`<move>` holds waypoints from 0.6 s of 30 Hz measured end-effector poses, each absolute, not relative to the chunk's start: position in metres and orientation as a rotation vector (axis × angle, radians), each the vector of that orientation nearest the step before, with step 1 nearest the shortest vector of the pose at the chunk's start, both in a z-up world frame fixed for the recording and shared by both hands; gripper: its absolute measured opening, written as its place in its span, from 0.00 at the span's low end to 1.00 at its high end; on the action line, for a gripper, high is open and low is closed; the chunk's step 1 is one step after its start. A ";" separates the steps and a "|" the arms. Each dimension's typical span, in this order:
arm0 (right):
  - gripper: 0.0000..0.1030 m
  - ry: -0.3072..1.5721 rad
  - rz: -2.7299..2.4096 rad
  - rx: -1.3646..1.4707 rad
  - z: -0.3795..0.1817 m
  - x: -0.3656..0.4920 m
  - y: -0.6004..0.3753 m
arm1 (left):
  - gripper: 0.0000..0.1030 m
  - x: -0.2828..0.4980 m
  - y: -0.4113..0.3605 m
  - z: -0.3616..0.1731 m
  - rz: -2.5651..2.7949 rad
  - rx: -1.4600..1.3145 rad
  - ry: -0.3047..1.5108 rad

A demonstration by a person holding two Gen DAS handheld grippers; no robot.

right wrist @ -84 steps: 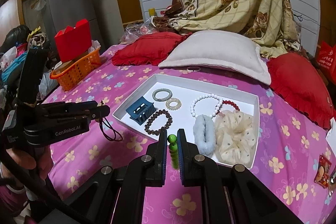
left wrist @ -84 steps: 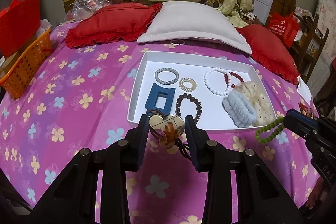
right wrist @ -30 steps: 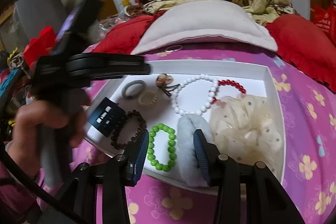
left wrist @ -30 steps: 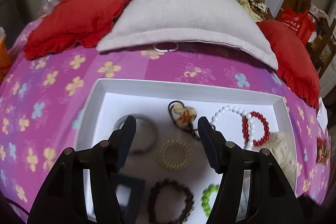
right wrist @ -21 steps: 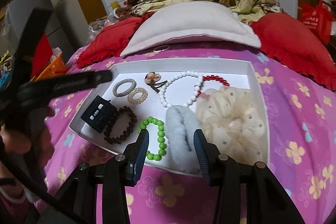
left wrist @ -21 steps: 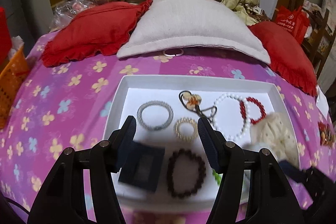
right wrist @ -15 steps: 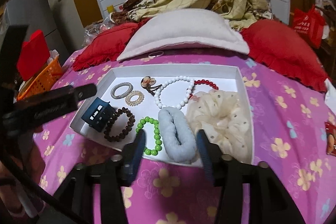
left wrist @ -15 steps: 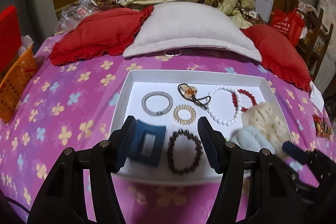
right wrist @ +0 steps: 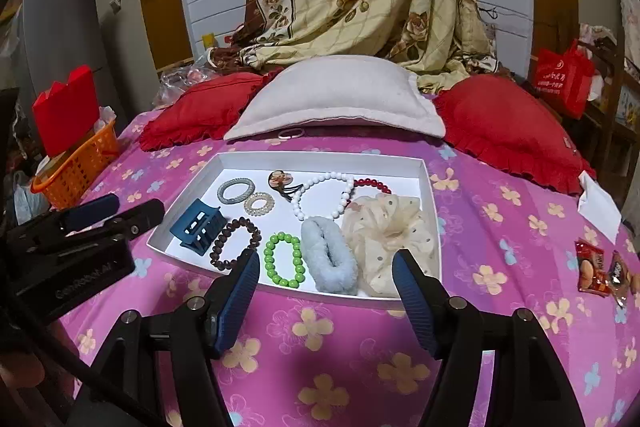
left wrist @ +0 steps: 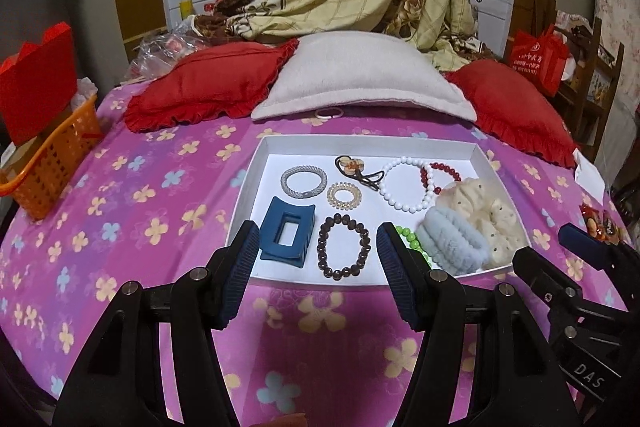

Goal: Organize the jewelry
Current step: 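Withdraw both open tools from the tray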

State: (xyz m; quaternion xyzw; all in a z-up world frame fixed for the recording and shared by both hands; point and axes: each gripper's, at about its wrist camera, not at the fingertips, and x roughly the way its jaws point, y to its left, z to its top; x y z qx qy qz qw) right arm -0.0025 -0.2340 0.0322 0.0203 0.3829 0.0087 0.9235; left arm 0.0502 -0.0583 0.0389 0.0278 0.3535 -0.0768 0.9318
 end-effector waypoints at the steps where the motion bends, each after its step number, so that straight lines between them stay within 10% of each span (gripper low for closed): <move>1: 0.65 0.784 0.016 0.044 0.033 -0.004 -0.235 | 0.59 0.049 -0.058 0.040 -0.154 0.056 0.720; 18: 0.67 0.788 0.024 0.048 0.038 -0.010 -0.232 | 0.59 0.035 -0.053 0.049 -0.126 0.046 0.692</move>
